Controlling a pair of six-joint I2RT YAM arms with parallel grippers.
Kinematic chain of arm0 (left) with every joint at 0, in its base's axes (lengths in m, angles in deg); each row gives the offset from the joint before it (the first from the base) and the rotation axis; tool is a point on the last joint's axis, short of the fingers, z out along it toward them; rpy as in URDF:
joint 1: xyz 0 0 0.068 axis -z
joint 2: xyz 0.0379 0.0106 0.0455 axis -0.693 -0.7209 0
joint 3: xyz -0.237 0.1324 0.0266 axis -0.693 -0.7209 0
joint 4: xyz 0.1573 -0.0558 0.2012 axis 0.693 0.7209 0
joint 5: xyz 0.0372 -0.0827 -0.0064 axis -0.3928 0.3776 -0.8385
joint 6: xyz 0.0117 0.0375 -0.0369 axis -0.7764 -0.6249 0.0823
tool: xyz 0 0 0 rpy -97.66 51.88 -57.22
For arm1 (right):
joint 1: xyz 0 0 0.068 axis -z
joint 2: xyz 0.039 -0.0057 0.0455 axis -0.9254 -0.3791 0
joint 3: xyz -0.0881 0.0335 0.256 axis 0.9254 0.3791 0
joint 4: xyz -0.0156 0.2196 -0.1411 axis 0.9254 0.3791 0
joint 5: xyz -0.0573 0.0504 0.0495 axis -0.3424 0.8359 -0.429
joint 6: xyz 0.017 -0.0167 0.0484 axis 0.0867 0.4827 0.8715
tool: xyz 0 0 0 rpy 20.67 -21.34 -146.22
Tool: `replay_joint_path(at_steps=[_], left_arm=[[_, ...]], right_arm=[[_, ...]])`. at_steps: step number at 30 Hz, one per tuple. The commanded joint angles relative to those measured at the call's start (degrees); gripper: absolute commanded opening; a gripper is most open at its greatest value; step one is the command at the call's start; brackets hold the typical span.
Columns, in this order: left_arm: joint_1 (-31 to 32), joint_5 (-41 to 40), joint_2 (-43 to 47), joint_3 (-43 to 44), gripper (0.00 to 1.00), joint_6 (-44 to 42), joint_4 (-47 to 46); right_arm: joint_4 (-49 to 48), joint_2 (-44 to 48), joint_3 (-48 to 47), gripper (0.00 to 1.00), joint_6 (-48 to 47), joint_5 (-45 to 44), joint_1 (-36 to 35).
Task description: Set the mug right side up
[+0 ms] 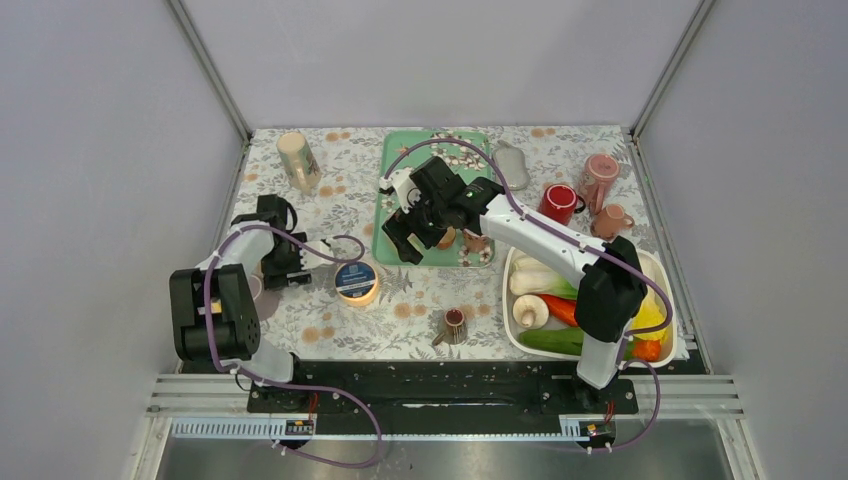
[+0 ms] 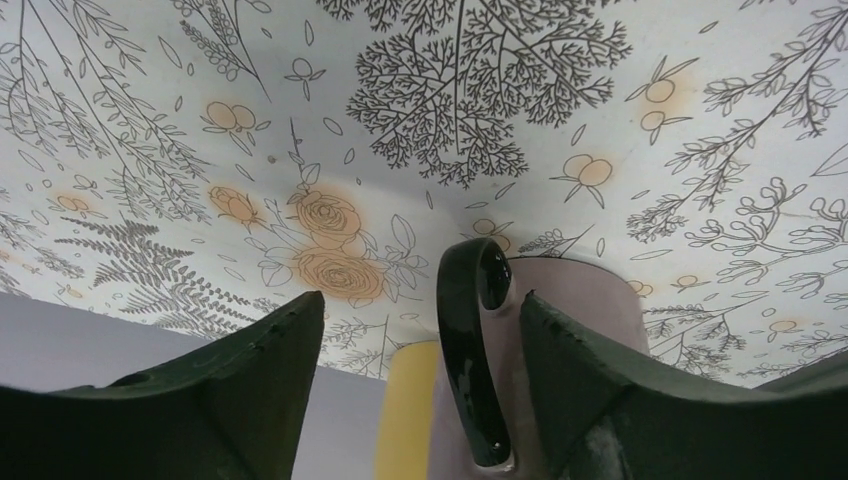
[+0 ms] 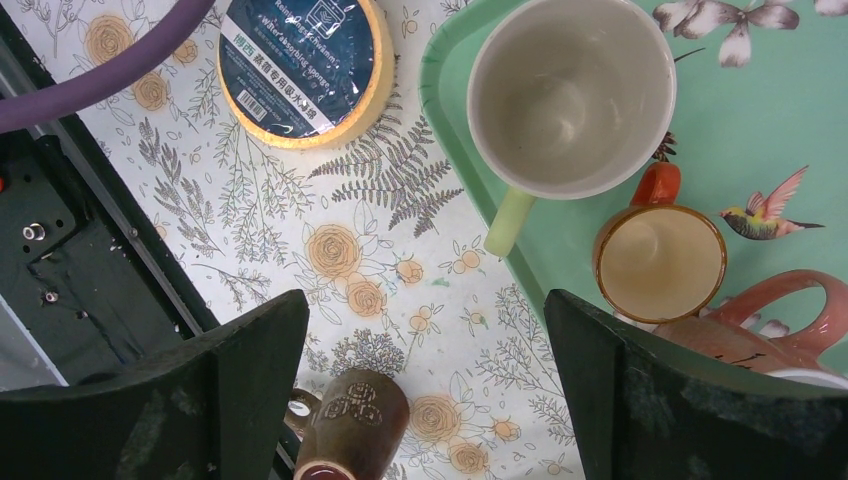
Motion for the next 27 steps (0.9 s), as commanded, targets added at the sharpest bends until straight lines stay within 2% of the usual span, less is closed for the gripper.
replay_joint_path(at_steps=[1, 3, 9, 14, 20, 27], left_arm=[[0.76, -2.93, -0.8, 3.32, 0.7, 1.74, 1.12], [1.2, -2.12, -1.05, 4.04, 0.59, 2.17, 2.62], [2.4, 3.74, -1.06, 8.05, 0.01, 4.95, 7.82], [3.35, 9.74, 0.62, 11.96, 0.0, 7.95, 9.76], [3.45, 23.77, 3.95, 18.87, 0.0, 16.89, 9.73], [4.29, 33.8, 8.83, 22.49, 0.0, 37.05, -0.12]], right_arm=[[-0.2, 0.19, -2.47, 0.98, -0.24, 0.97, 0.45], [-0.25, 0.06, -2.36, 0.98, -0.46, 0.93, 0.47], [-0.26, 0.81, -1.61, 0.98, -0.73, 0.41, 0.71], [-0.57, 2.67, -0.91, 0.98, 0.18, -1.12, 1.14], [-5.83, 8.03, 2.39, 0.98, 1.83, -2.34, 1.43], [-19.71, 12.25, 7.06, 0.98, 10.21, 9.3, 1.32]])
